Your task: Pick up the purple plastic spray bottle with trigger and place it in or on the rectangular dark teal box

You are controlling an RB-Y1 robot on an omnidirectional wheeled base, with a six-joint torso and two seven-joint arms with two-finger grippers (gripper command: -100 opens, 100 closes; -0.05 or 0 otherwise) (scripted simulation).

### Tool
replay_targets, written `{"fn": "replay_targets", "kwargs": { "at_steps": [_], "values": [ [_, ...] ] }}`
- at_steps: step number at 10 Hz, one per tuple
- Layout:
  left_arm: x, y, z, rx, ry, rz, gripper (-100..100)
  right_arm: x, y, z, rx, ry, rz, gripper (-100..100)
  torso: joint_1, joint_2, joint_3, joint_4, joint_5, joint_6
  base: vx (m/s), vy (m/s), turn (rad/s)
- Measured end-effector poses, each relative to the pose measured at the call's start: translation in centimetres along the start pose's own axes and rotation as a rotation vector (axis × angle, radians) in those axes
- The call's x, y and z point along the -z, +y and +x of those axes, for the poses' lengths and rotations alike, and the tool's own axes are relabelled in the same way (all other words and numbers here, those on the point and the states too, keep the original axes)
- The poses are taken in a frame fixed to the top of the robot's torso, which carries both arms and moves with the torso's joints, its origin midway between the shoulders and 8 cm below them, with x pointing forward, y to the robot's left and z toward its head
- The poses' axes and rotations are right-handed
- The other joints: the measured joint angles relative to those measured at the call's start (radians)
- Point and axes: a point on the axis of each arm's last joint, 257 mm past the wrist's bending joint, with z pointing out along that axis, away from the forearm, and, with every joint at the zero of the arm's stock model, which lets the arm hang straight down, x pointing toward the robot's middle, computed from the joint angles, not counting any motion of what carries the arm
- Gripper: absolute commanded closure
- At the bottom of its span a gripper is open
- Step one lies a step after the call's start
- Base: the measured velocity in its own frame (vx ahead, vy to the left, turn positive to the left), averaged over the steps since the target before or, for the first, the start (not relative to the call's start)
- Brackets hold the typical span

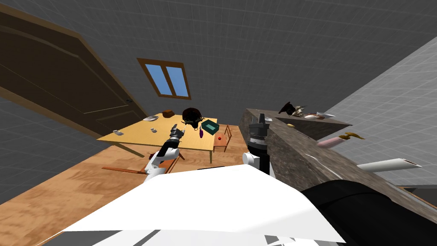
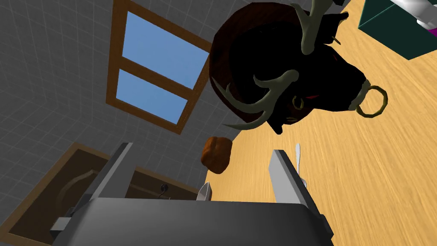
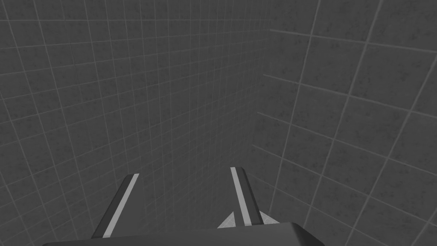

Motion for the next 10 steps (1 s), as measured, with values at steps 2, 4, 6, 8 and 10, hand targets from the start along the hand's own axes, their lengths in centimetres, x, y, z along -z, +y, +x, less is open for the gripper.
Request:
{"fn": "replay_targets", "kwargs": {
  "at_steps": [2, 4, 6, 8, 10],
  "values": [
    [-1.1, 2.1, -1.0, 0.083, -0.04, -0.053, -100, 0.0, 0.0, 0.0, 0.0, 0.0, 0.0, 0, 0.0, -0.001, 0.0, 0.0, 0.0, 0.0, 0.011, -0.074, -0.067],
    [-1.7, 4.3, -2.5, 0.167, -0.085, -0.11, -100, 0.0, 0.0, 0.0, 0.0, 0.0, 0.0, 0, 0.001, 0.0, 0.0, 0.0, 0.0, 0.0, 0.006, -0.05, -0.021],
    [-1.9, 5.9, -3.3, 0.232, -0.119, -0.152, -100, 0.0, 0.0, 0.0, 0.0, 0.0, 0.0, 0, 0.003, 0.0, 0.0, 0.0, 0.001, 0.0, 0.009, -0.027, -0.037],
    [-2.4, 8.1, -4.2, 0.324, -0.165, -0.207, -100, 0.0, 0.0, 0.0, 0.0, 0.0, 0.0, 0, 0.002, -0.001, -0.001, 0.0, 0.001, 0.0, 0.018, -0.033, -0.051],
    [-2.6, 9.4, -4.5, 0.398, -0.199, -0.244, -100, 0.0, 0.0, 0.0, 0.0, 0.0, 0.0, 0, 0.003, -0.001, -0.001, 0.0, 0.001, 0.0, 0.024, -0.02, -0.069]
  ]
}}
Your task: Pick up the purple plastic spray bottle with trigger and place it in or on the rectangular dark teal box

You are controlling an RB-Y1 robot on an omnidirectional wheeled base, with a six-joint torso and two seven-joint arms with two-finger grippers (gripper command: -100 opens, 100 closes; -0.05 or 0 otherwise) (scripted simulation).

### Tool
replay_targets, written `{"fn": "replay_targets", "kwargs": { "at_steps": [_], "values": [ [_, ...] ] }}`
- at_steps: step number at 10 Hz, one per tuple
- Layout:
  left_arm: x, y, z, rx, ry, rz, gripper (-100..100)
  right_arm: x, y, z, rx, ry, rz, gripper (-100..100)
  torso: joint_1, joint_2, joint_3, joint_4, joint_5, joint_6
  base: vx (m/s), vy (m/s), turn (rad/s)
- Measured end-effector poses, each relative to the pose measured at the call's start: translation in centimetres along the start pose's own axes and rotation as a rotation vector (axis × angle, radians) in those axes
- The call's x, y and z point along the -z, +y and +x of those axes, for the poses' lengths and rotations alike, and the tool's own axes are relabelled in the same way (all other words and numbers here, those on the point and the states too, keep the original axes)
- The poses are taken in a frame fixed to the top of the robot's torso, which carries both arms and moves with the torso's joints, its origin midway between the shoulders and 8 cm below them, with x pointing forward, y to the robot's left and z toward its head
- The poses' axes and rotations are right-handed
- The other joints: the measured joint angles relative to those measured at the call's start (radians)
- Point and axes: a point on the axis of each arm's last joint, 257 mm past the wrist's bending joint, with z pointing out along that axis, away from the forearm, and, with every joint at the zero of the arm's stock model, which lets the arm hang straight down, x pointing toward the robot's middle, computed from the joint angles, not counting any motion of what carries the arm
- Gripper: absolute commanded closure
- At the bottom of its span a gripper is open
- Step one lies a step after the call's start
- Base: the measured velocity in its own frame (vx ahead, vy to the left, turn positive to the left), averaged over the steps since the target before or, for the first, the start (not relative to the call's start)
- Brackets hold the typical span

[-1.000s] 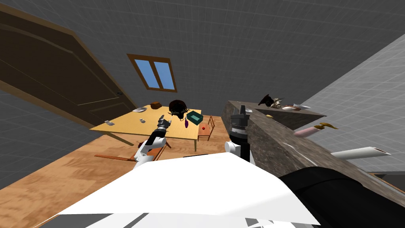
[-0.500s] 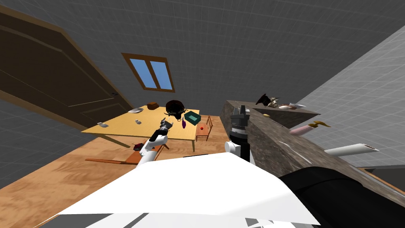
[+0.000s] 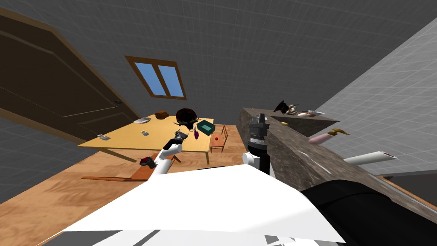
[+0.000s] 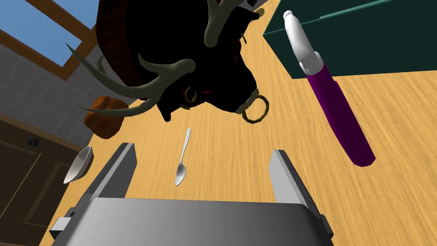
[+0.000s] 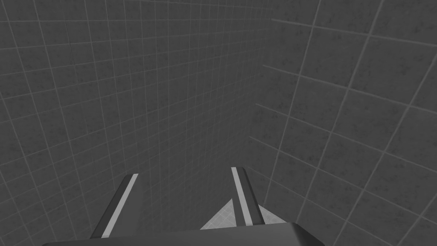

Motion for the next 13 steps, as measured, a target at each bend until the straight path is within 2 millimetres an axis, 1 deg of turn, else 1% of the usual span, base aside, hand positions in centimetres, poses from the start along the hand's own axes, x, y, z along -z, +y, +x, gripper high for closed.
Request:
{"fn": "replay_targets", "kwargs": {
  "at_steps": [1, 2, 4, 6, 7, 8, 10, 13],
  "values": [
    [-0.3, 1.0, -1.1, 0.054, -0.028, -0.031, -100, 0.0, 0.0, 0.0, 0.0, 0.0, 0.0, 0, 0.0, -0.001, 0.0, 0.0, 0.0, 0.0, 0.036, -0.017, -0.073],
    [-0.5, 2.2, -1.8, 0.115, -0.055, -0.061, -100, 0.0, 0.0, 0.0, 0.0, 0.0, 0.0, 0, 0.0, -0.001, -0.001, 0.0, 0.0, 0.0, 0.028, -0.012, -0.023],
    [-1.0, 3.8, -2.5, 0.193, -0.091, -0.101, -100, 0.0, 0.0, 0.0, 0.0, 0.0, 0.0, 0, 0.001, 0.0, 0.0, 0.0, 0.0, 0.0, 0.024, -0.008, -0.066],
    [-1.3, 6.2, -3.3, 0.303, -0.142, -0.156, -100, 0.0, 0.0, 0.0, 0.0, 0.0, 0.0, 0, 0.002, -0.001, -0.001, 0.0, 0.0, 0.0, 0.041, 0.008, -0.046],
    [-1.4, 6.6, -3.6, 0.335, -0.157, -0.171, -100, 0.0, 0.0, 0.0, 0.0, 0.0, 0.0, 0, 0.002, -0.001, -0.001, 0.0, 0.0, -0.001, 0.03, 0.011, -0.042],
    [-1.6, 7.3, -3.9, 0.374, -0.174, -0.187, -100, 0.0, 0.0, 0.0, 0.0, 0.0, 0.0, 0, 0.002, -0.001, 0.0, 0.0, 0.0, 0.0, 0.038, 0.019, -0.073],
    [-1.5, 9.3, -4.3, 0.473, -0.217, -0.23, -100, 0.0, 0.0, 0.0, 0.0, 0.0, 0.0, 0, 0.003, -0.002, -0.001, 0.0, 0.001, 0.0, 0.056, 0.026, -0.054],
    [-1.5, 11.5, -4.4, 0.6, -0.272, -0.283, -100, 0.0, 0.0, 0.0, 0.0, 0.0, 0.0, 0, 0.004, -0.002, -0.001, 0.0, 0.001, -0.001, 0.05, 0.038, -0.044]
  ]
}}
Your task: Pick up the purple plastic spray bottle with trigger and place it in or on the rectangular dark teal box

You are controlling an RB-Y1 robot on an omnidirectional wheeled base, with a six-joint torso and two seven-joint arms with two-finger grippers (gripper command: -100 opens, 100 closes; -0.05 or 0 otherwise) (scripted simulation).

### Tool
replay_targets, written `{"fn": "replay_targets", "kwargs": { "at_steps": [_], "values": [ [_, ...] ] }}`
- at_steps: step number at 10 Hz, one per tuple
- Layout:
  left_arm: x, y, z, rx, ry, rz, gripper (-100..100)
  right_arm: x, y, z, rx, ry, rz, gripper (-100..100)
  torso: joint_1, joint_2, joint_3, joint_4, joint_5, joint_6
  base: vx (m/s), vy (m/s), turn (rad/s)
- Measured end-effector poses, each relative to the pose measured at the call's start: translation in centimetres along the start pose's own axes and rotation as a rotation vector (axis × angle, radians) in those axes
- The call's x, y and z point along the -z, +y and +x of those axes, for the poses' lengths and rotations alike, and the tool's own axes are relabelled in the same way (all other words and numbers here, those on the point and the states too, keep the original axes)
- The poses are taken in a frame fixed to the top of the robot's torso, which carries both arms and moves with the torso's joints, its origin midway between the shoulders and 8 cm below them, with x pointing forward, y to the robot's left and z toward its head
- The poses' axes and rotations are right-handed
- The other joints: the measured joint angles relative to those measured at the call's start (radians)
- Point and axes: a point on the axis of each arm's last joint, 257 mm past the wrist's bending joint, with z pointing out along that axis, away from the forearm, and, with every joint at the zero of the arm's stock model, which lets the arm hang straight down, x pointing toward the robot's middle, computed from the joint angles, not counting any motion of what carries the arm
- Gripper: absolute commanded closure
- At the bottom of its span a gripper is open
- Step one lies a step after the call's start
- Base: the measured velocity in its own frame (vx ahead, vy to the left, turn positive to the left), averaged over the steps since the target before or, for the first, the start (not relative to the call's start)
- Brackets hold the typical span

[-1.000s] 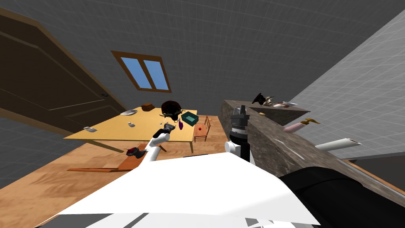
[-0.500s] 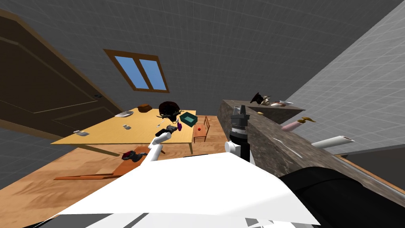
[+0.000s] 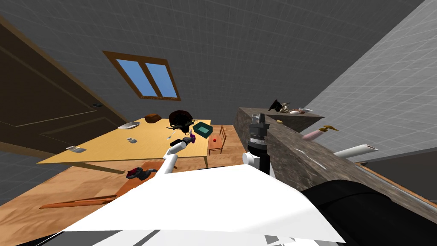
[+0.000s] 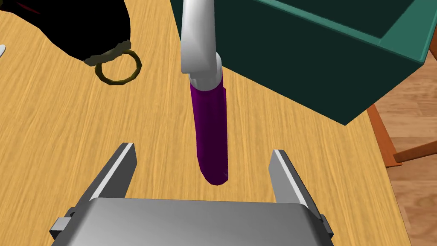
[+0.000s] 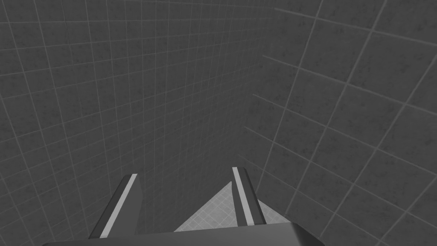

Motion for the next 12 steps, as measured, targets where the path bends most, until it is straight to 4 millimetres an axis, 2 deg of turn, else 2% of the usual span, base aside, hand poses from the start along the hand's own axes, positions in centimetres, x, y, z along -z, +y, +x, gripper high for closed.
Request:
{"fn": "replay_targets", "kwargs": {
  "at_steps": [2, 3, 4, 6, 7, 11, 12],
  "values": [
    [-0.3, 1.0, -0.7, 0.058, -0.026, -0.025, -100, 0.0, 0.0, 0.0, 0.0, 0.0, 0.0, 0, -0.001, 0.0, 0.0, 0.0, 0.0, 0.0, 0.029, 0.02, -0.017],
    [-0.3, 1.1, -0.7, 0.062, -0.027, -0.027, 0, 0.0, 0.0, 0.0, 0.0, 0.0, 0.0, 0, -0.002, 0.002, 0.001, 0.0, 0.0, 0.0, 0.0, 0.0, 0.0],
    [-0.3, 1.0, -0.7, 0.062, -0.027, -0.026, -100, 0.0, 0.0, 0.0, 0.0, 0.0, 0.0, 0, -0.002, 0.003, 0.002, 0.001, 0.0, 0.0, 0.072, 0.015, -0.026],
    [-0.3, 1.7, -1.7, 0.065, -0.028, -0.025, -100, 0.0, 0.0, 0.0, 0.0, 0.0, 0.0, 0, -0.001, -0.003, -0.002, -0.001, 0.0, 0.0, 0.053, 0.014, -0.015],
    [-0.3, 1.7, -1.7, 0.064, -0.027, -0.024, 100, 0.0, 0.0, 0.0, 0.0, 0.0, 0.0, 0, -0.002, 0.002, 0.001, 0.0, 0.0, 0.0, 0.0, 0.0, 0.0],
    [-0.3, 1.7, -1.7, 0.066, -0.026, -0.024, 100, 0.0, 0.0, 0.0, 0.0, 0.0, 0.0, 0, -0.003, 0.003, 0.001, 0.0, -0.001, 0.0, 0.0, 0.0, 0.0],
    [-0.3, 1.7, -1.7, 0.065, -0.026, -0.024, 0, 0.0, 0.0, 0.0, 0.0, 0.0, 0.0, 0, -0.003, 0.003, 0.001, 0.0, -0.001, 0.0, 0.0, 0.0, 0.0]
  ]
}}
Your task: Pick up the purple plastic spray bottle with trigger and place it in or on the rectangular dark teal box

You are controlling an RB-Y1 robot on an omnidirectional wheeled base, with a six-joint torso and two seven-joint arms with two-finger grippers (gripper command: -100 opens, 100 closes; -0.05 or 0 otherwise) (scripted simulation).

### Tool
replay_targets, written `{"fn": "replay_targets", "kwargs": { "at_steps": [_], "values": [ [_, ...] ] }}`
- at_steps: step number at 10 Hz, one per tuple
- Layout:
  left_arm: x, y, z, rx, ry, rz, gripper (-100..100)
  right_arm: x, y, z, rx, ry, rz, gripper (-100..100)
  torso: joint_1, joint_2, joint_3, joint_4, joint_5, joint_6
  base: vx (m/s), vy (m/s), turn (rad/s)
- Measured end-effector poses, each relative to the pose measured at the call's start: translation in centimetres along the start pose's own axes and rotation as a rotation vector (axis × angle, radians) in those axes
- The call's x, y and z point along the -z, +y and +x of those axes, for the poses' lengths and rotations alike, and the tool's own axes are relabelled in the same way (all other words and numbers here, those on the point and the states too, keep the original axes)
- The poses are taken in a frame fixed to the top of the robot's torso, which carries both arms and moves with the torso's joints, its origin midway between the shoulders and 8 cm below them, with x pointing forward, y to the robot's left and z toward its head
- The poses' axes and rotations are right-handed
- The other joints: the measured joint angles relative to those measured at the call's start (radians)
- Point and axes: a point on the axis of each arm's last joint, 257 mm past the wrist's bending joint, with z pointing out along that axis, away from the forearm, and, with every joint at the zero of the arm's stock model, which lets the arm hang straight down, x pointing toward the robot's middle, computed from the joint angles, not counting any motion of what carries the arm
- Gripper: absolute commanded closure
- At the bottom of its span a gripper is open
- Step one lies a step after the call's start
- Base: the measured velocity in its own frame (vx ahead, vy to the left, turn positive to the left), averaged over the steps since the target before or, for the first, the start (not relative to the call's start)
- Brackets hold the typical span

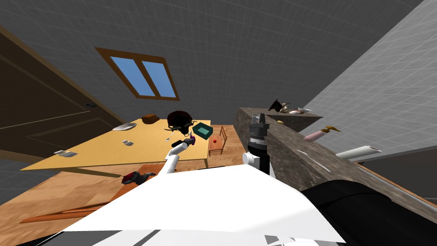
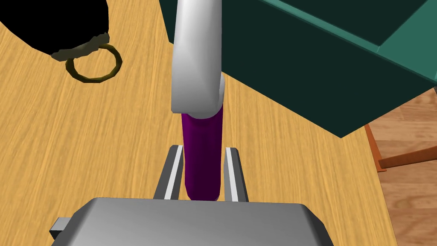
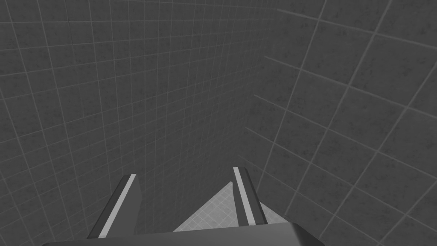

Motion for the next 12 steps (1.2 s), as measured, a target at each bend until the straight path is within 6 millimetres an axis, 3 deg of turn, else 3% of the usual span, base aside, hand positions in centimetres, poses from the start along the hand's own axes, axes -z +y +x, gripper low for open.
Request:
{"fn": "replay_targets", "kwargs": {
  "at_steps": [1, 2, 3, 4, 7, 12],
  "values": [
    [0.0, 0.0, 0.0, 0.0, 0.0, 0.0, 100, 0.0, 0.0, 0.0, 0.0, 0.0, 0.0, 0, 0.0, 0.0, 0.0, 0.0, 0.0, 0.0, -0.052, -0.024, 0.026],
    [0.1, -0.3, 0.6, -0.004, 0.002, 0.0, 100, 0.0, 0.0, 0.0, 0.0, 0.0, 0.0, 0, -0.001, 0.003, 0.001, 0.001, 0.0, 0.0, -0.031, -0.014, 0.012],
    [0.1, -0.4, 0.7, -0.003, 0.001, -0.001, 0, 0.0, 0.0, 0.0, 0.0, 0.0, 0.0, 0, -0.001, 0.002, 0.001, 0.001, 0.0, 0.0, 0.0, 0.0, 0.0],
    [0.1, -0.4, 0.6, -0.003, 0.0, -0.001, 100, 0.0, 0.0, 0.0, 0.0, 0.0, 0.0, 0, 0.0, 0.001, 0.001, 0.0, 0.0, 0.0, -0.05, -0.1, 0.178],
    [0.7, -2.7, 1.7, -0.034, 0.008, 0.022, 100, 0.0, 0.0, 0.0, 0.0, 0.0, 0.0, 0, -0.01, 0.009, 0.005, 0.002, -0.003, -0.001, -0.094, -0.162, 0.158],
    [1.7, -6.1, 4.2, -0.078, 0.017, 0.048, 100, 0.0, 0.0, 0.0, 0.0, 0.0, 0.0, 0, -0.014, 0.0, 0.001, 0.001, -0.004, -0.002, 0.01, -0.185, 0.15]
  ]
}}
